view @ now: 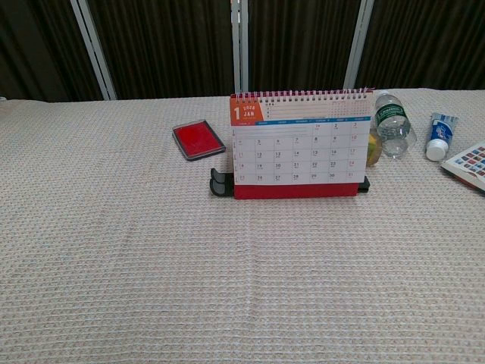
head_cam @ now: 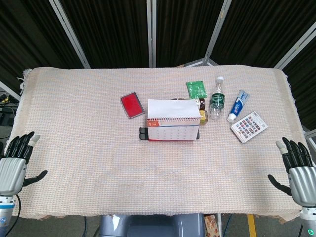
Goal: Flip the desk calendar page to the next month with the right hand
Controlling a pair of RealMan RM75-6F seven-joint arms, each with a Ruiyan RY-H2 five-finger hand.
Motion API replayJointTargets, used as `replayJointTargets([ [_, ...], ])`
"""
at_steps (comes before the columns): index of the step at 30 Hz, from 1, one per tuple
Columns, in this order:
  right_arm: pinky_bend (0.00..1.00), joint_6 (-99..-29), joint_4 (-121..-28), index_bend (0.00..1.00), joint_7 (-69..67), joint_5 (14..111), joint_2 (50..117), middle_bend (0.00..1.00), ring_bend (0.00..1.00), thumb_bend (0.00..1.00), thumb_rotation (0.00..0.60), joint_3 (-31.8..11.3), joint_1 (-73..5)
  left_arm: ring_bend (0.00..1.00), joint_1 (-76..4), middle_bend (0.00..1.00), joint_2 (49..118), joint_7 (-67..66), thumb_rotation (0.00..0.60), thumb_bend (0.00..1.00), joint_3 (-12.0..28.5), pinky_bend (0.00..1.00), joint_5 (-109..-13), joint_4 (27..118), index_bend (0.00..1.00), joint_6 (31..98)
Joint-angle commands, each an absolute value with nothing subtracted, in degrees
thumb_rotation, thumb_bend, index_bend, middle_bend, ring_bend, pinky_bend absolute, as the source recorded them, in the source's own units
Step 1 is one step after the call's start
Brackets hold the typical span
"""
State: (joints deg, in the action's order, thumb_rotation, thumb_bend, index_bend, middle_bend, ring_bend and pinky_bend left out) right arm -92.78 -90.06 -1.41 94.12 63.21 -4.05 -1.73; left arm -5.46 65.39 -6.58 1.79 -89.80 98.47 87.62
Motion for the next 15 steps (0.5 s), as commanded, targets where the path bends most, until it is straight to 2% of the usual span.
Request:
replayJointTargets([
  [1,0.00,-91.73,-90.68,0.00,-1.22,93.23,62.75,0.00,0.00,0.11,0.600,-3.71,-1.95,0.00,-5.49,0.00,65.07,-6.65,0.600,0.08,1.65,0.00,-89.69,98.77,0.00,87.48],
  [11,0.01,-88.63,-92.88,0.00,-4.51,91.91,61.92,0.00,0.00,0.11,0.600,-3.00,-2.74,0.00,-5.53,0.00,64.31,-5.63,0.600,0.08,1.81,0.00,-89.82,99.71,0.00,87.59],
  [12,0.08,-87.77,-93.76,0.00,-5.59,91.96,61.68,0.03,0.02,0.11,0.600,-2.72,-3.06,0.00,-5.52,0.00,64.19,-5.35,0.600,0.08,1.92,0.00,-89.94,99.86,0.00,87.81],
  [14,0.32,-86.53,-95.31,0.00,-7.09,91.66,61.41,0.20,0.19,0.11,0.600,-2.56,-3.56,0.00,-5.52,0.00,64.04,-4.93,0.600,0.08,2.05,0.00,-90.10,100.06,0.00,88.06],
  [15,0.48,-86.06,-96.25,0.00,-7.57,91.14,61.40,0.35,0.33,0.11,0.600,-2.79,-3.82,0.00,-5.52,0.00,63.97,-4.76,0.600,0.08,2.12,0.00,-90.15,100.14,0.00,88.18],
])
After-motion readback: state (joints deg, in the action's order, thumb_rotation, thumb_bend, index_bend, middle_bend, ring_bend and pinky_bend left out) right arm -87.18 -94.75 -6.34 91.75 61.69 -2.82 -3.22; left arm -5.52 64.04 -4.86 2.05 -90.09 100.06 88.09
